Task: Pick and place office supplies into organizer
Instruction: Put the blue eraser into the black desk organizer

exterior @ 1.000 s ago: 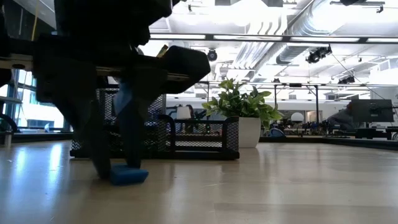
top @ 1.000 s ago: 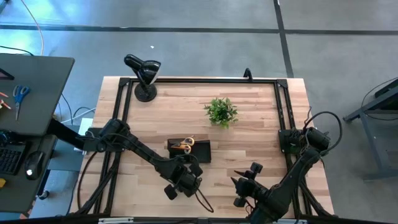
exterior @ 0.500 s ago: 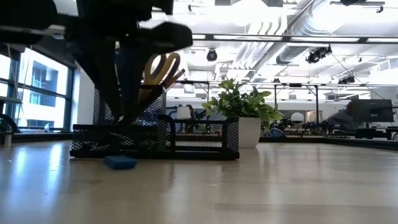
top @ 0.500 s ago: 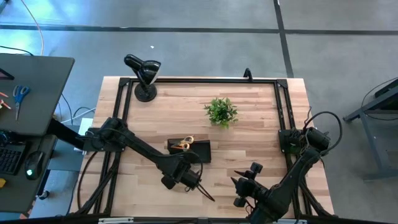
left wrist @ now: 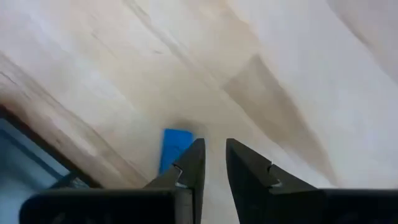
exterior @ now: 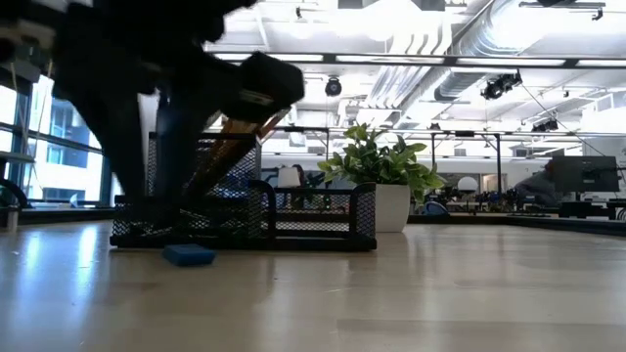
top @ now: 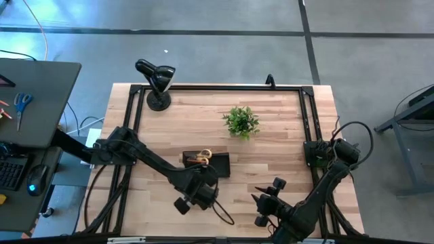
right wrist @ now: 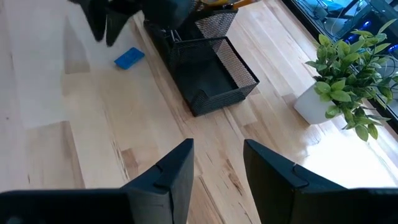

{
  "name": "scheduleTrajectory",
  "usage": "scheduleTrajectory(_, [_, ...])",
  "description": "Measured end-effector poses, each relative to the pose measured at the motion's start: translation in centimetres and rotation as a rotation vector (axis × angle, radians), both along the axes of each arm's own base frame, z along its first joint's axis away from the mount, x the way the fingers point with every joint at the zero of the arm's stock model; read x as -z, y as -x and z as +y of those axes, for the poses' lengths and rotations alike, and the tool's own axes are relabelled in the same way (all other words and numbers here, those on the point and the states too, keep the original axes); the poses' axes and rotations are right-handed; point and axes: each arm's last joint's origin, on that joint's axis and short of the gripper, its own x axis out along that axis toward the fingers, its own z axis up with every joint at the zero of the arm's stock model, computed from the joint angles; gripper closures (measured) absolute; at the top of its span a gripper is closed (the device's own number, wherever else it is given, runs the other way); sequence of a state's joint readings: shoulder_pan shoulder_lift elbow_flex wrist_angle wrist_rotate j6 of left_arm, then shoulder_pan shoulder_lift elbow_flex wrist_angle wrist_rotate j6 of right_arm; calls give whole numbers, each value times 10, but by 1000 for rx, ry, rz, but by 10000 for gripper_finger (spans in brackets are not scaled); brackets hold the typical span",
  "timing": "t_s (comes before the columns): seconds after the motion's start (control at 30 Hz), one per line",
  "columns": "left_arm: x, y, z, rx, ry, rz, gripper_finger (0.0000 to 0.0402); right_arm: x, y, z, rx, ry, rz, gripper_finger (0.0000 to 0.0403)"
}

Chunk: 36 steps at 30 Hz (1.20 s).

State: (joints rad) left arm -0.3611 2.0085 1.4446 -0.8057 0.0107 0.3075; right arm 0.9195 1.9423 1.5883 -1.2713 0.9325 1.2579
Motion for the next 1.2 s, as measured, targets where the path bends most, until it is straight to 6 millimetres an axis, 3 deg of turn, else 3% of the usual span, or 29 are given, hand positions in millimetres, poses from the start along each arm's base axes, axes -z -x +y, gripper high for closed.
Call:
scheduleTrajectory(0.33, [6,-2,6,-28,-175,-83,346,0,-1,-1,2,0,0,269])
scheduleTrajectory(0.57, [20,3,4,26,-91,43,346,0,-1,0,3,-4,-3,269])
scheduleTrajectory(0.8, [27,3,4,9,-126,4,346,0,-1,0,2,-2,-10,269])
scheduleTrajectory(1.2, [32,10,2,30,73,116,346,0,-1,0,2,-5,-13,269])
